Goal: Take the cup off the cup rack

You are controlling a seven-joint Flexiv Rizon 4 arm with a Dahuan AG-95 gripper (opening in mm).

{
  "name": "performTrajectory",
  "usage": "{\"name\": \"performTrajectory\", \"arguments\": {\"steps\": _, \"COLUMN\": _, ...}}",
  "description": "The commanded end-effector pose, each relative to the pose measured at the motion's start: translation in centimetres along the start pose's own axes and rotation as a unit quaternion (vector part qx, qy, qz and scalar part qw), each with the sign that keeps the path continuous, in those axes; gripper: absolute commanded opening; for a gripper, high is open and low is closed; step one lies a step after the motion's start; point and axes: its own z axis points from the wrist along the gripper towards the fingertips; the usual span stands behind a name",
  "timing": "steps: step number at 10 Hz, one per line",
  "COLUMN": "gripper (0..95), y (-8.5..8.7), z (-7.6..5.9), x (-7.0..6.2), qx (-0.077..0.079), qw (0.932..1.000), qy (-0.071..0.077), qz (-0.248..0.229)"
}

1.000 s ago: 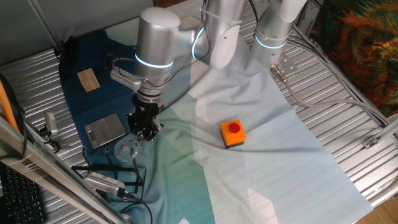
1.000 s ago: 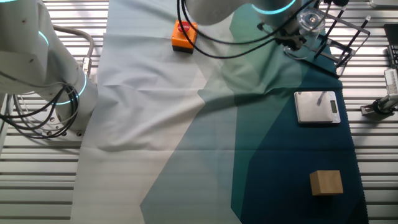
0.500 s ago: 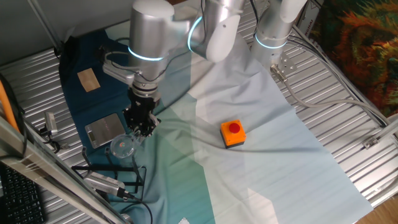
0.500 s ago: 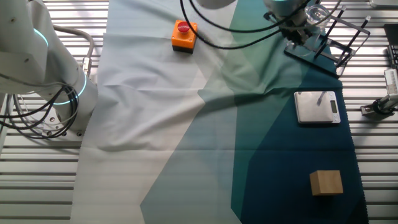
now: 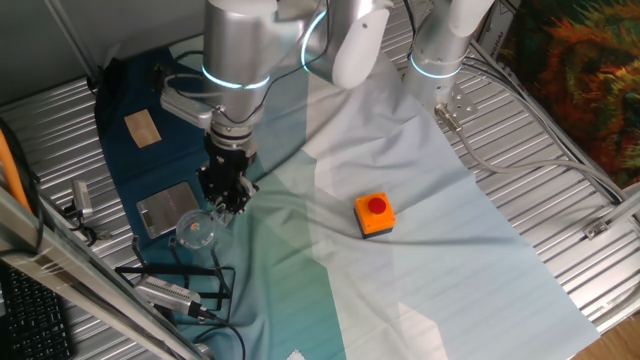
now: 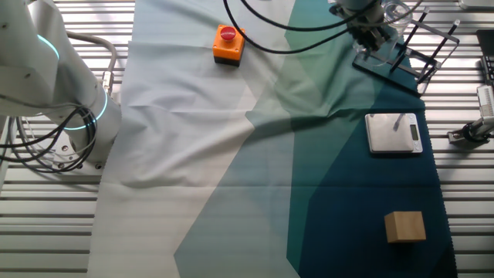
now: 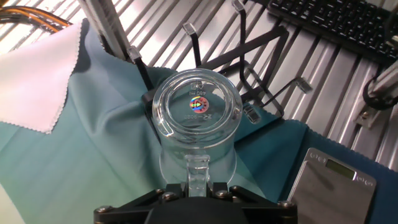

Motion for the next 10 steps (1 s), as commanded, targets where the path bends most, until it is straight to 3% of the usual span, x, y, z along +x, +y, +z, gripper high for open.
{"name": "performTrajectory", "arguments": {"steps": 1, "gripper": 0.0, "y": -0.1, "z": -0.5, "x": 0.4, "qx": -0.003, "qw": 1.0000, "qy": 0.002, "qz": 0.001}}
{"name": "performTrajectory", "arguments": {"steps": 4, "gripper": 0.0, "y": 0.0, "z": -1.7, "x": 0.9, "qx": -0.004, "qw": 1.0000, "qy": 0.006, "qz": 0.003}}
{"name": "performTrajectory", "arguments": {"steps": 10, "gripper": 0.0, "y": -1.1, "z": -6.4, "x": 0.7, "qx": -0.013, "qw": 0.9997, "qy": 0.019, "qz": 0.002}}
